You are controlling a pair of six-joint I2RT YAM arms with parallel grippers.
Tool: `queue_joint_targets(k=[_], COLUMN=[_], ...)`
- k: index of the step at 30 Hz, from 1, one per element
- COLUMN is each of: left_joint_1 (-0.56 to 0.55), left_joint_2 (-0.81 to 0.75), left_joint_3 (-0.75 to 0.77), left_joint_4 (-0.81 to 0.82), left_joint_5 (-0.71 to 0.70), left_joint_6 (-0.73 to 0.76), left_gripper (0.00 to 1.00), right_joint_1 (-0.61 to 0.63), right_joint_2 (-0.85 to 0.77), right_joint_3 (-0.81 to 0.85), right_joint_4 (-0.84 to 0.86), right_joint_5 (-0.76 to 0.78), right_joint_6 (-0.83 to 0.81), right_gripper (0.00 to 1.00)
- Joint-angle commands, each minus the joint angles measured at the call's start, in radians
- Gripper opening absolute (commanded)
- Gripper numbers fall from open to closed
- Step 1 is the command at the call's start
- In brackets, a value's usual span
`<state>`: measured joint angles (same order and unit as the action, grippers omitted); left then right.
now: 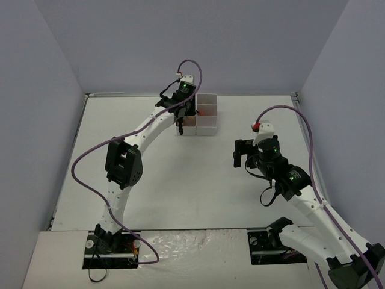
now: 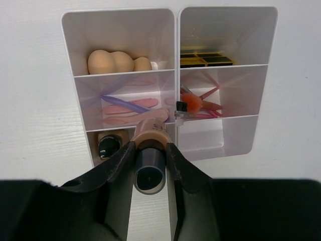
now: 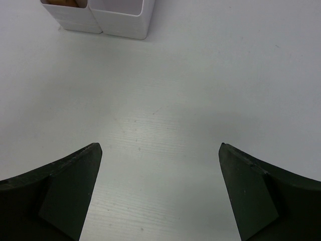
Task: Organize the makeup
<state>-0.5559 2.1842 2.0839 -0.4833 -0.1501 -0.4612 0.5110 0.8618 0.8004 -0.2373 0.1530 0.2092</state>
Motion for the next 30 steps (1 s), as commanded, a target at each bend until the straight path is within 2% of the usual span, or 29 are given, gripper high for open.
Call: queue_joint_targets(k=[1, 9, 18, 24, 30], left_joint_1=[-0.011, -0.020, -0.019, -0.021, -0.019], left_joint_2=[-0.101, -0.145, -0.102, -0.079, -0.029], left_joint_3=[-0.052, -0.106, -0.090, -0.120, -0.105], left_joint_4=[0.042, 0.059, 0.121, 0.228, 0.223], left_joint_5=[-0.031, -0.057, -0.061, -0.044, -0.044], left_joint_6=[-0.022, -0.016, 0.023, 0.038, 0.039], left_gripper=[0.00, 0.00, 0.00, 0.00, 0.03], right_joint_1=[-0.003, -0.005, -0.003, -0.005, -0.005], right_joint_2=[0.007, 0.025, 0.017, 0.016, 0.017], right_joint_3=[-0.002, 0.002, -0.001, -0.004, 0.000], right_joint_4=[0.039, 0.040, 0.041, 0.041, 0.039], right_joint_5=[0.023, 0.015, 0.009, 0.006, 0.004], right_joint_6=[0.010, 0.013, 0.015, 0.018, 0.018], right_gripper=[1.00, 1.00, 1.00, 1.00, 1.00])
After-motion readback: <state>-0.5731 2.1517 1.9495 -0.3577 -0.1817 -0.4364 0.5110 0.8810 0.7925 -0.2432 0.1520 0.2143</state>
